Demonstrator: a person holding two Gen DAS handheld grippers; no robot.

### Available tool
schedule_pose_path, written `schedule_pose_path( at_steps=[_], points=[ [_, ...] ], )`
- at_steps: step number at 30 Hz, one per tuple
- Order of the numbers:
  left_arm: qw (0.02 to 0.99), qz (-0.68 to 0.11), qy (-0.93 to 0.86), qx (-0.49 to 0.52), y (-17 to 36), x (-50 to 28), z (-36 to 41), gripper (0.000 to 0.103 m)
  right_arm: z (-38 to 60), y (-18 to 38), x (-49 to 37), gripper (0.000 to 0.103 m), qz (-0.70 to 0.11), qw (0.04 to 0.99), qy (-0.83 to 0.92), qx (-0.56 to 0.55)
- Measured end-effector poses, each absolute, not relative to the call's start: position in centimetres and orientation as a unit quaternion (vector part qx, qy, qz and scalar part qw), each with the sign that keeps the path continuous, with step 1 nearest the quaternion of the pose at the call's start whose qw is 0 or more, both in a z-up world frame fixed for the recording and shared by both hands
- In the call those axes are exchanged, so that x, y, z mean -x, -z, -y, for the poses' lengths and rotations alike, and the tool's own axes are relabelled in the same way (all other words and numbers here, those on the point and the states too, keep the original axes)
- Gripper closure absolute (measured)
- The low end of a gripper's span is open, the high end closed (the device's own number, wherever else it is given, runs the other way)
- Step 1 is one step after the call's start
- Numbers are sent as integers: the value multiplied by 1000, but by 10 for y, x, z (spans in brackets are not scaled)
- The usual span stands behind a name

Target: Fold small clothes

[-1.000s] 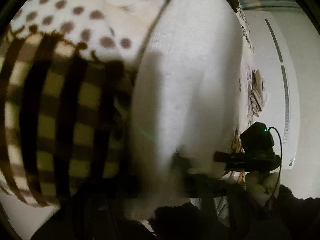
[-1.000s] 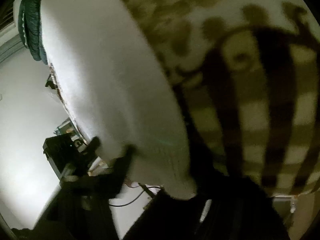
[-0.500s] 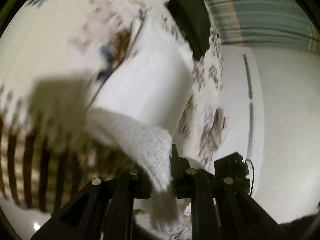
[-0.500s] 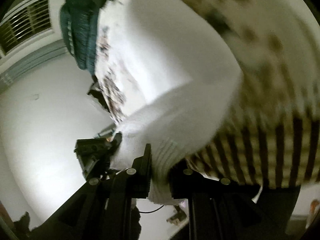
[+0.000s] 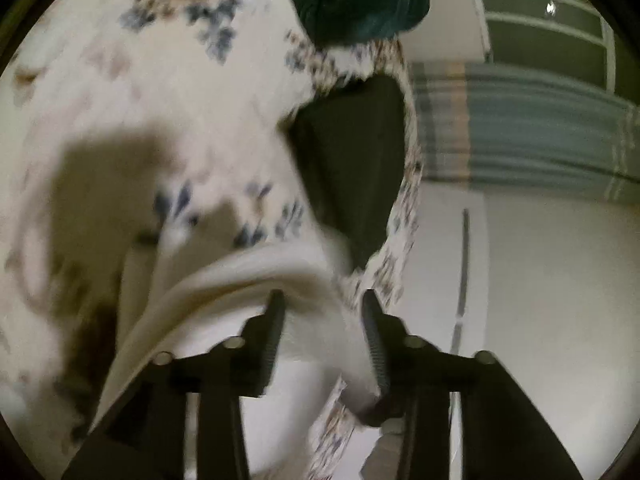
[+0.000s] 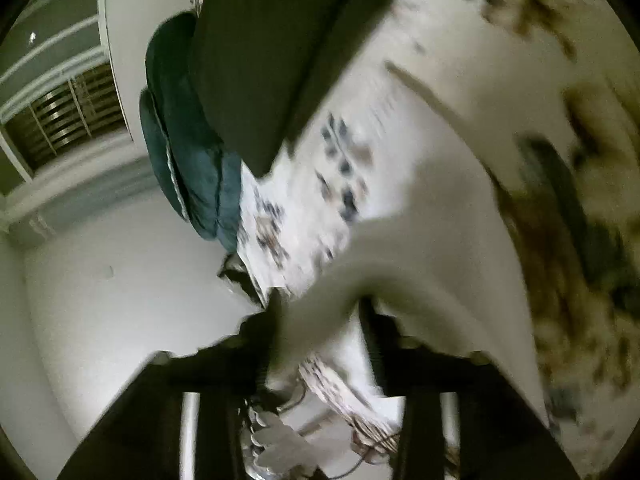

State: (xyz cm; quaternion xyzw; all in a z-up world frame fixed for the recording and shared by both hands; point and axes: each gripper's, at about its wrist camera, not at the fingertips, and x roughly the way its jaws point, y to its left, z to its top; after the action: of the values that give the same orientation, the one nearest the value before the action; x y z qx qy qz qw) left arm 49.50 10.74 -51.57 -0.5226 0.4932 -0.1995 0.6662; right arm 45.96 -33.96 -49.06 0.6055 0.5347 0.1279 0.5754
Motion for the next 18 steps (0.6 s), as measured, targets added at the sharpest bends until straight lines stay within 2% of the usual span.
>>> schedule_pose_path(
  at_steps=[1, 3, 7, 12, 13, 14, 15, 16, 18],
  points=[
    [673, -488, 190, 523, 513, -502, -112, 57, 344, 489, -472, 51, -525, 579, -131, -611],
    [686, -484, 177, 513, 508, -506, -116, 53, 352, 484, -482, 35, -523, 584, -135, -606],
    [748, -521, 148, 383, 498, -504, -100, 50, 371, 471, -469, 35, -566, 634, -121, -513],
    [762, -588, 155, 223, 533, -511, -49, 50, 381, 482, -445, 35, -623, 668, -89, -398],
    [764, -591, 160, 203, 539, -512, -41, 52, 379, 492, -445, 35, -632, 661, -90, -394],
    [768, -590, 167, 185, 544, -514, -34, 63, 378, 502, -445, 35, -639, 654, -91, -395],
    [772, -584, 179, 173, 548, -515, -28, 84, 373, 515, -444, 35, -644, 648, -93, -396],
    [775, -583, 179, 165, 550, -517, -25, 101, 369, 521, -446, 38, -648, 644, -98, -395],
    [780, -570, 184, 180, 545, -516, -32, 101, 362, 525, -449, 89, -647, 653, -92, -381]
  ],
)
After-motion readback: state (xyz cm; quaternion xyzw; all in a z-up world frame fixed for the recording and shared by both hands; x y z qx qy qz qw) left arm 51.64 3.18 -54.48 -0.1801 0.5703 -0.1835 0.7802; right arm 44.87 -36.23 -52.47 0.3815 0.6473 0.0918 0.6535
